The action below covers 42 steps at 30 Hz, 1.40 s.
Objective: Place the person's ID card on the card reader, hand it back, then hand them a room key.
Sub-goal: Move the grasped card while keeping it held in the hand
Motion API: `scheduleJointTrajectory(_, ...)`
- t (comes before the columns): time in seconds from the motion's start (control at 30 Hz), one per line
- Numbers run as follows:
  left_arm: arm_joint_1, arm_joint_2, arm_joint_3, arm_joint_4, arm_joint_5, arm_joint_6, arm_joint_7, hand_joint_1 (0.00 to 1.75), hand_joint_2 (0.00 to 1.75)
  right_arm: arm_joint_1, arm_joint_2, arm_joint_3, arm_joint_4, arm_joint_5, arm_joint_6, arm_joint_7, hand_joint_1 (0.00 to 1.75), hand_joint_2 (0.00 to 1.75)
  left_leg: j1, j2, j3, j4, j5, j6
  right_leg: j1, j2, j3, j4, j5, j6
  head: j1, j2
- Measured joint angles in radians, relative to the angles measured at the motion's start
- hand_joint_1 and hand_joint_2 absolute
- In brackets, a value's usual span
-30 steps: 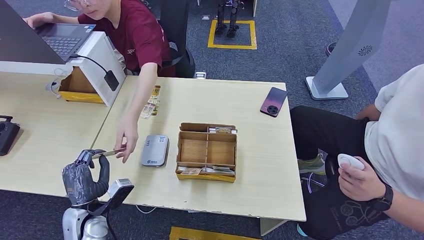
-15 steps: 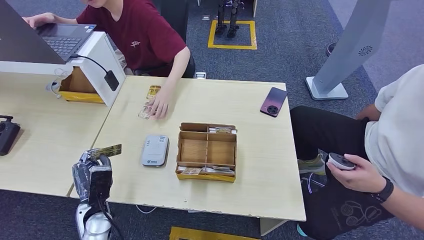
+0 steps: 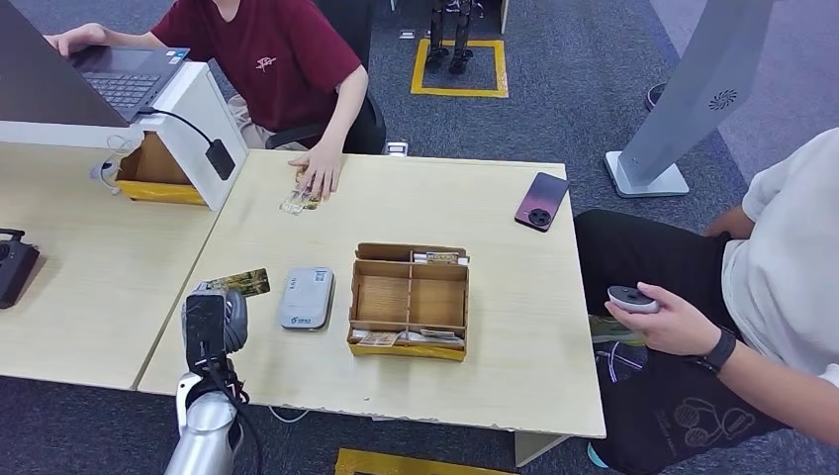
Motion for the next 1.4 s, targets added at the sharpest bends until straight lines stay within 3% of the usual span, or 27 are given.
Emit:
scheduleJointTrajectory(0.43,-0.14,0.004,-0.042,0.237,-0.048,0.006,0.11,1.75,1.75,-0.001,0.005,-0.005,0.0,0.023,-0.001,0.004,0.0,1.75,0.0,0.0,0.0,0.001,0.0,0.0,0.0,0.0,0.0,0.0,0.0,0.0,0.0,0.0)
scheduleJointTrajectory(0.8,-0.253,-0.029,-0.083,0.508,-0.086,0.076,0.08,1.75,1.75,-0.001,0.006,-0.007,0.0,0.035,0.001,0.004,0.0,1.75,0.0,0.0,0.0,0.001,0.0,0.0,0.0,0.0,0.0,0.0,0.0,0.0,0.0,0.0)
scheduleJointTrajectory(1.4,-0.311,-0.043,-0.128,0.647,-0.198,0.171,0.113,1.75,1.75,-0.002,0.006,-0.011,0.0,0.048,0.0,0.004,0.0,1.75,-0.001,-0.001,0.001,0.001,0.0,0.0,0.0,-0.001,0.002,0.0,0.0,0.0,0.0,0.0)
